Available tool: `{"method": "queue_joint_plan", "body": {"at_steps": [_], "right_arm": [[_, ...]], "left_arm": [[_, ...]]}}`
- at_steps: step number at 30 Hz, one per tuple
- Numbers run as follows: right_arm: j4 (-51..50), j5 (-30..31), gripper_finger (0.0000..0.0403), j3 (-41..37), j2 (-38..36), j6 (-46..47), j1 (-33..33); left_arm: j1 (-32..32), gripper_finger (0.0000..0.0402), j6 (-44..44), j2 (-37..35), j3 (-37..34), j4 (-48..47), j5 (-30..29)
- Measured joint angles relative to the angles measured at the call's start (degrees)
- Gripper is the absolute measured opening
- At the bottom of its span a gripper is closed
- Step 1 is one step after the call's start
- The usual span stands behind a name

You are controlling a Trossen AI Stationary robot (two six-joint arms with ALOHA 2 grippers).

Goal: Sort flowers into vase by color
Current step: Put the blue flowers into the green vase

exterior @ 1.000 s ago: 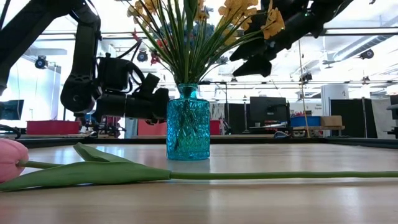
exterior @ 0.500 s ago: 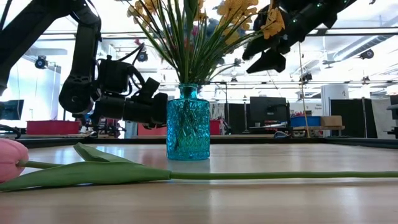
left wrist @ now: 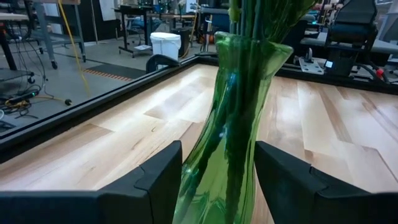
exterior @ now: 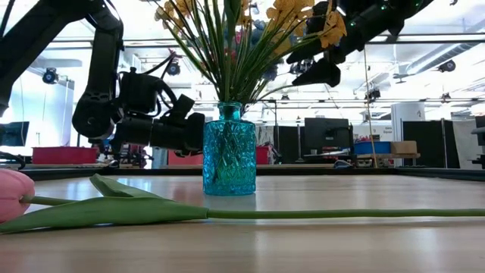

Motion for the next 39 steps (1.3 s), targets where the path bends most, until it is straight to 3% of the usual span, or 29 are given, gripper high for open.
{"method": "queue_joint_plan", "body": {"at_steps": [17, 23, 39], "right_arm": [[18.72, 0.56, 0.0348, 0.98, 8.73, 1.98, 0.09], [19.52, 5.39, 0.0347, 0.98, 9.44, -0.18, 0.09], [18.35, 8.15, 0.0342, 0.96, 9.14, 10.01, -0.04]], "left_arm": [[0.0, 0.0184, -1.66, -0.11, 2.25, -4.23, -1.37], [-0.1, 0.0184, -1.78, -1.29, 0.26, -4.2, -1.42], [-1.78, 0.0184, 0.46, -19.08, -15.25, -4.12, -1.33]]}}
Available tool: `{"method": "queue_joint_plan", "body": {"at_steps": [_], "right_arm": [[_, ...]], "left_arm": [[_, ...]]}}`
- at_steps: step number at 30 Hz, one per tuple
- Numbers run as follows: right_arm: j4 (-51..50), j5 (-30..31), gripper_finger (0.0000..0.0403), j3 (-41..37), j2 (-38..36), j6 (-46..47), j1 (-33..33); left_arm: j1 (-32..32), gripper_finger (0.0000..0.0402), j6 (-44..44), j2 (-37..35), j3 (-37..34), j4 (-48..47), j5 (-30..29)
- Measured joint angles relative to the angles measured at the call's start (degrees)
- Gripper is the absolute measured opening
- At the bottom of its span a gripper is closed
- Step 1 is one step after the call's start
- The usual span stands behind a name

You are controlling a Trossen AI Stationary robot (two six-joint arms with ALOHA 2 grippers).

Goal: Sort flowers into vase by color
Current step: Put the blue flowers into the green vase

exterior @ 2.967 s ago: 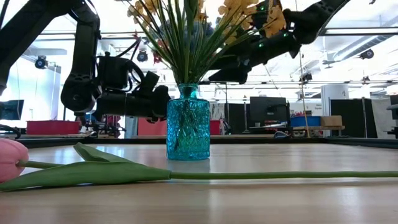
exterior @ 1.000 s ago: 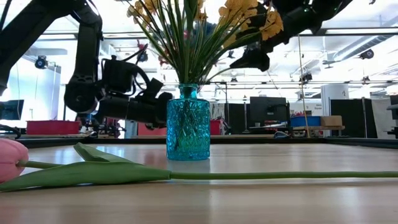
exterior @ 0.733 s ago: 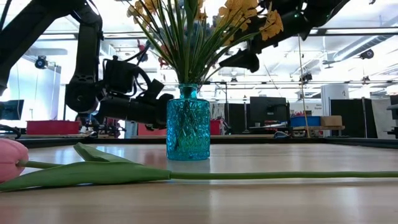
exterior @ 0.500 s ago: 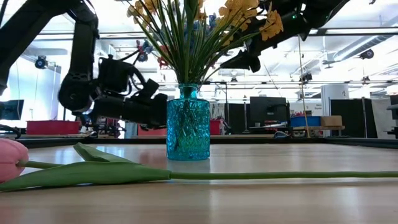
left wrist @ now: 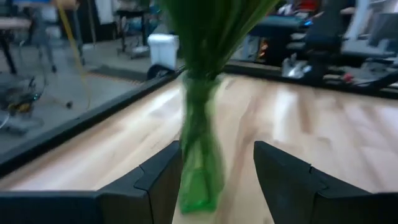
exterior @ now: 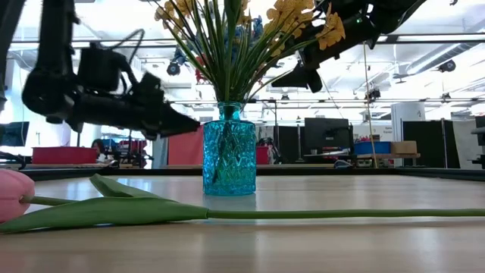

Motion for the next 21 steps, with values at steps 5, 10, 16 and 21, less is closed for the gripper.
{"method": "queue_joint_plan", "body": {"at_steps": [5, 10, 16, 21], "right_arm": [[0.81, 0.02, 0.0329, 0.0, 0.31, 2.96, 0.0], [0.9, 0.0, 0.0327, 1.19, 0.47, 2.23, 0.0], [0.65, 0.02, 0.0327, 3.7, 3.02, 1.39, 0.0], [-3.64, -0.11, 0.0327, 6.75, 5.36, 1.05, 0.0]], "left_arm": [[-2.45, 0.0184, 3.11, -6.31, -0.92, 0.09, -0.02], [-4.32, 0.0184, 4.69, -13.01, -0.47, -0.16, 0.0], [-7.17, 0.0184, 10.74, -19.36, 1.73, -1.97, 0.0], [-9.2, 0.0184, 15.34, -24.37, 6.07, -13.11, -0.07]]}}
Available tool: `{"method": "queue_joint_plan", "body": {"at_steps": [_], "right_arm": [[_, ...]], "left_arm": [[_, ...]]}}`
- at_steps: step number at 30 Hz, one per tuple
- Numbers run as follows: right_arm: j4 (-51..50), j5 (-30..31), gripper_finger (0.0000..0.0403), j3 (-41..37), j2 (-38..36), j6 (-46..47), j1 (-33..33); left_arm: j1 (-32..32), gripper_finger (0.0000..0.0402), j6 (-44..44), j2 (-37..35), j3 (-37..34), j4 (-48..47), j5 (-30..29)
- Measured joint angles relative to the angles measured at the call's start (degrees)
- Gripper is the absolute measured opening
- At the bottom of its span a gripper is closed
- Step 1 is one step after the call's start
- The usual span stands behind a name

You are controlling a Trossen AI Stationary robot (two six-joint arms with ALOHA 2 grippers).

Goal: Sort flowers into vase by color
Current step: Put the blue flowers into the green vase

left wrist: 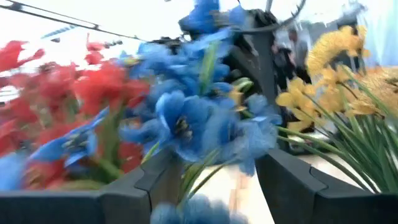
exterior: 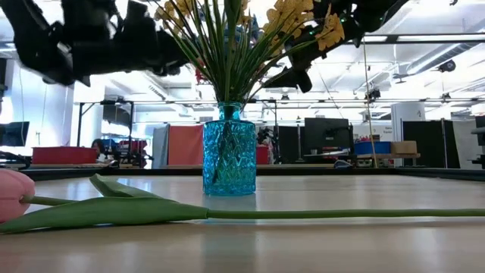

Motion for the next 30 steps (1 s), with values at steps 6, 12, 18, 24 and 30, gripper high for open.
{"method": "queue_joint_plan", "body": {"at_steps": [6, 12, 18, 24, 30], "right_arm": [[-3.3, 0.0, 0.0327, 2.39, 1.05, -0.03, 0.04], [-4.38, 0.12, 0.0327, 3.04, 0.56, -0.03, 0.04], [-4.58, 0.6, 0.0327, 2.99, 0.53, -0.03, 0.02], [-4.53, 1.42, 0.0327, 3.67, 0.53, 2.48, 0.02], [-4.77, 1.42, 0.0327, 3.8, 0.51, 4.41, 0.02]], "left_arm": [[-3.03, 0.0184, 6.62, -4.76, 8.37, -21.07, -3.63], [-5.76, 0.0184, 9.74, -10.48, 12.52, -37.57, -12.97], [-10.0, 0.0184, 12.67, -15.52, 18.36, -51.13, -19.04], [-12.87, 0.0184, 17.43, -14.12, 29.77, -61.22, -19.94], [-12.91, 0.0184, 20.88, -6.0, 42.05, -65.78, -8.34]]}}
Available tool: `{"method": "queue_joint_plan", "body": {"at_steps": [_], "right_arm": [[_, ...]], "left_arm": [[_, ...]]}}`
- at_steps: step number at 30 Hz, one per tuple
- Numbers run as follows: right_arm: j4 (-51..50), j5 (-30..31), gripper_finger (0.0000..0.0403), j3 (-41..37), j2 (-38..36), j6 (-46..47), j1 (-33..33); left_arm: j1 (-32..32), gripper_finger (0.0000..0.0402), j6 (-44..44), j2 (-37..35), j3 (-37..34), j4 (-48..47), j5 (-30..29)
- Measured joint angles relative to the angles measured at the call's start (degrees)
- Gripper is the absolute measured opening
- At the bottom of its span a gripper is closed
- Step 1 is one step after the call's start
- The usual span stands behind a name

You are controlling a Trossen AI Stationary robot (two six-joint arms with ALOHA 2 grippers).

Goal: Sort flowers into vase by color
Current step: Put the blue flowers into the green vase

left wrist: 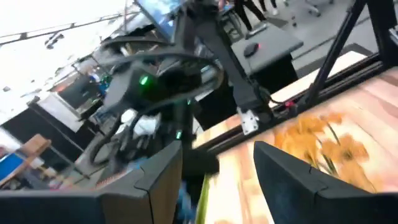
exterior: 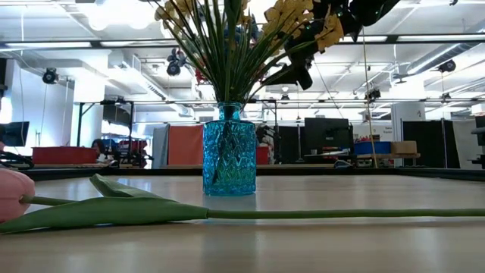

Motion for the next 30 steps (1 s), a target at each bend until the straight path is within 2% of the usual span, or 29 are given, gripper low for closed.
{"method": "queue_joint_plan", "body": {"at_steps": [4, 6, 8, 12, 18, 22, 26, 30], "right_arm": [[-0.16, 0.01, 0.0327, 0.0, -0.33, -0.18, 0.0], [-0.33, 0.01, 0.0327, 0.0, -0.46, -0.23, 0.0], [-0.82, 0.0, 0.0327, 0.0, -0.68, -0.36, 0.0], [-1.66, 0.01, 0.0327, 0.0, -0.86, -0.85, 0.0], [-1.59, 0.11, 0.0327, 0.0, -1.01, -1.04, 0.07], [-1.64, -0.02, 0.0327, 0.0, -1.05, -1.06, 0.06], [-1.13, -0.39, 0.0327, 0.0, -1.2, -0.65, 0.17], [-0.85, -0.16, 0.0327, 0.0, -1.2, -0.4, 0.13]], "left_arm": [[0.09, 0.0184, 1.13, 8.19, 6.47, -3.34, -0.24], [0.09, 0.0184, 1.83, 11.46, 8.82, -6.05, -2.37], [0.25, 0.0184, 1.79, 14.07, 11.61, -6.99, -4.92], [0.78, 0.0184, -0.44, 17.46, 16.06, -10.92, -6.2], [1.51, 0.0184, -2.39, 19.11, 16.68, -12.2, -11.71], [1.75, 0.0184, -3.43, 19.39, 15.77, -12.47, -12.85], [2.41, 0.0176, -4.85, 19.53, 15.42, -12.43, -18.16], [3.24, 0.0156, -4.89, 19.67, 15.15, -12.39, -17.43]]}}
